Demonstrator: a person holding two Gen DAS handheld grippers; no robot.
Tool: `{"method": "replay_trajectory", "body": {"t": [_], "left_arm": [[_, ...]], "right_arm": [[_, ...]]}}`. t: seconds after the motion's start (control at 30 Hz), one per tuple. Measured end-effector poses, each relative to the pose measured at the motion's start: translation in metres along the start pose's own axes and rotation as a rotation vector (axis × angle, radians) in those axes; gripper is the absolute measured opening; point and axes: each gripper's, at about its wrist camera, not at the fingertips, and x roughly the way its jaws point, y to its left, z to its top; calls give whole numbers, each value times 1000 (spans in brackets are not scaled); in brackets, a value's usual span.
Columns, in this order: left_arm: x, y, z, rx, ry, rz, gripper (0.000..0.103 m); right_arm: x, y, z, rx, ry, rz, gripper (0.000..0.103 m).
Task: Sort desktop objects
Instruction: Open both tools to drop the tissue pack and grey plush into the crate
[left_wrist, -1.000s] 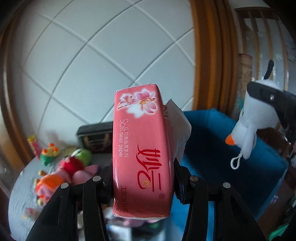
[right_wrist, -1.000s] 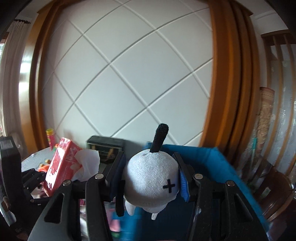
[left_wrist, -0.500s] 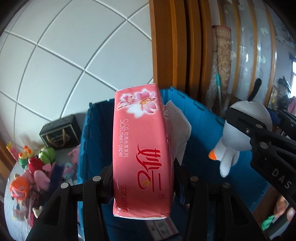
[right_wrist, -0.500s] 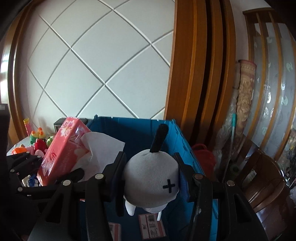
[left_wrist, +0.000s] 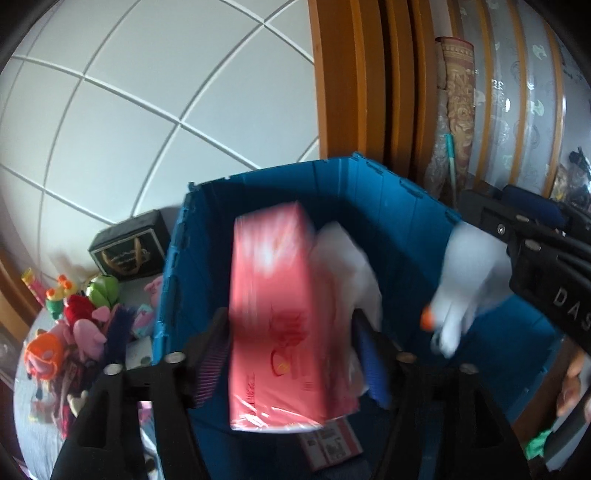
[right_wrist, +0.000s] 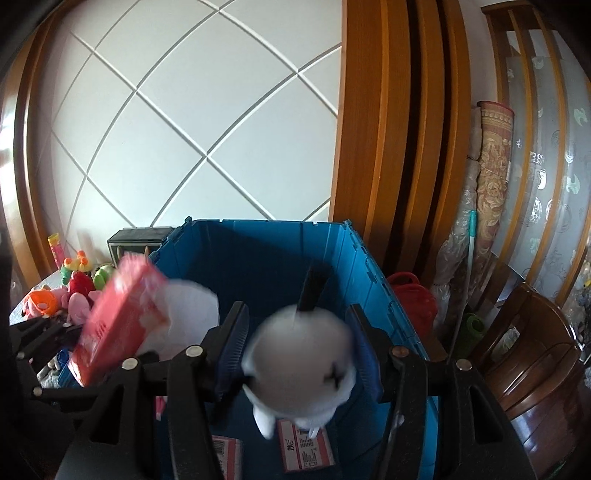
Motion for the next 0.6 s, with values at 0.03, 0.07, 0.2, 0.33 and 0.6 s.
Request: {"method": "replay_trajectory", "body": {"t": [0.03,0.07,0.2,0.33,0.6], "left_arm": [[-3,1,-1,-1,-8,6,83],[-6,2,-1,-3,-16,11,83],[-14,5,-5,-11,-19,20,88],[-19,6,-10,-13,-12,22,96],[-34,4,-25,-17,-2,-3,102]], "right_arm": [[-1,-1,0,4,-3,-2,63],[-3,-1,0,8,-7,-4,74],[-14,-2,0,21,-25,-14,94],[-25,-2,-3,18,-39,-25,103],[-45,-3,-19,9,-18,-49,103]]}}
